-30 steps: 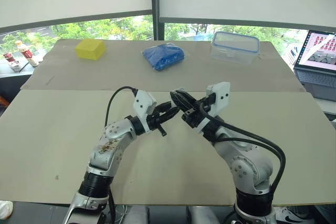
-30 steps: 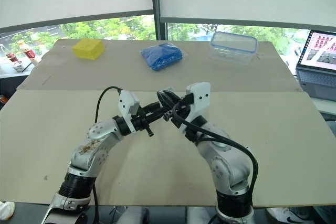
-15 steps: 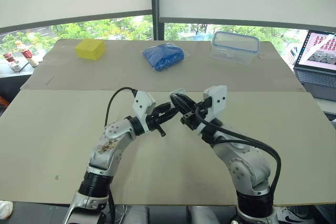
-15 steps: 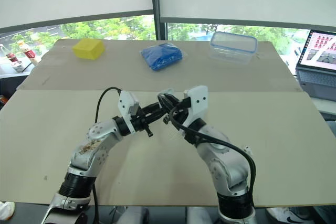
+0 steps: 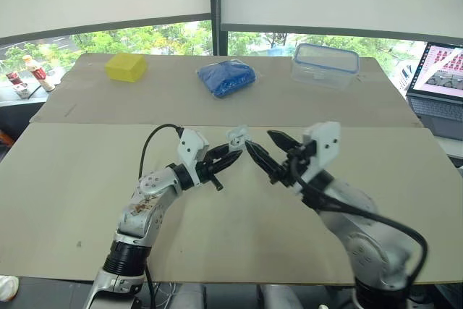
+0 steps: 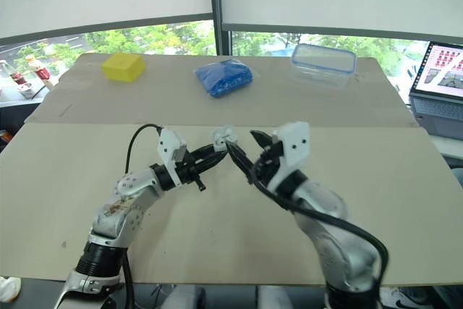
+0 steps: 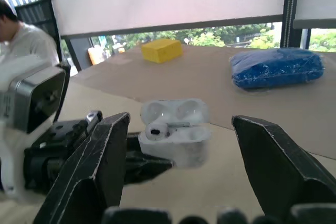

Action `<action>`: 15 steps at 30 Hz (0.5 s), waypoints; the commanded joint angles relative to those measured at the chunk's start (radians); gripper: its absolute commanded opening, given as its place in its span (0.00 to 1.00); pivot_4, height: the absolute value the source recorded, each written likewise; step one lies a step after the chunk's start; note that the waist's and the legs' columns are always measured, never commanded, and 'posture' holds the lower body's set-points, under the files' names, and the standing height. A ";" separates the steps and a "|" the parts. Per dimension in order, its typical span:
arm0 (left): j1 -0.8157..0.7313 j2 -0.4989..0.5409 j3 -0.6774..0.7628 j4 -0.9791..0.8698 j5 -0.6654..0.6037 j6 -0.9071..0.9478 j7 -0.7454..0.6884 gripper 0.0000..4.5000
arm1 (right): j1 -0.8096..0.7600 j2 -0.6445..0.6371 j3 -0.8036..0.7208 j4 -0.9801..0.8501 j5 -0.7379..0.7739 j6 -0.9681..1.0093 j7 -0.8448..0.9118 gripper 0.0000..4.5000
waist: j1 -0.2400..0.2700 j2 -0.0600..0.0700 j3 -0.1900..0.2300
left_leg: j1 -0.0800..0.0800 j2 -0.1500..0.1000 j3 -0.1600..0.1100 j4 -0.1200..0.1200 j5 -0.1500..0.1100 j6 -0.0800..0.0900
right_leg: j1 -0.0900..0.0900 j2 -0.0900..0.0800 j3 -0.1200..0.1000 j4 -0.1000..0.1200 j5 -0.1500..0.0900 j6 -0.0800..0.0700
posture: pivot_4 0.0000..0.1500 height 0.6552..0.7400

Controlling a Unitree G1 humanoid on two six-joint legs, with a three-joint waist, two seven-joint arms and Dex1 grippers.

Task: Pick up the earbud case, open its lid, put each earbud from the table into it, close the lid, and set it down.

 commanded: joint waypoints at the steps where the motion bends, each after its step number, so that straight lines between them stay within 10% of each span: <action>1: 0.025 0.028 0.018 -0.038 0.006 -0.053 -0.016 0.12 | 0.102 -0.115 -0.114 -0.105 0.009 -0.028 0.067 0.77 | 0.001 0.000 0.000 | 0.000 0.000 0.000 0.000 0.000 0.000 | 0.000 0.000 0.000 0.000 0.000 0.000 | 1.00 0.29; 15: 0.110 0.081 -0.004 -0.046 0.036 -0.140 -0.056 0.12 | 0.853 -0.315 -0.657 0.112 -0.110 -0.356 0.474 0.77 | 0.024 0.000 0.000 | 0.004 0.000 0.001 0.000 0.000 0.000 | 0.005 0.000 0.001 -0.002 0.000 0.000 | 1.00 0.29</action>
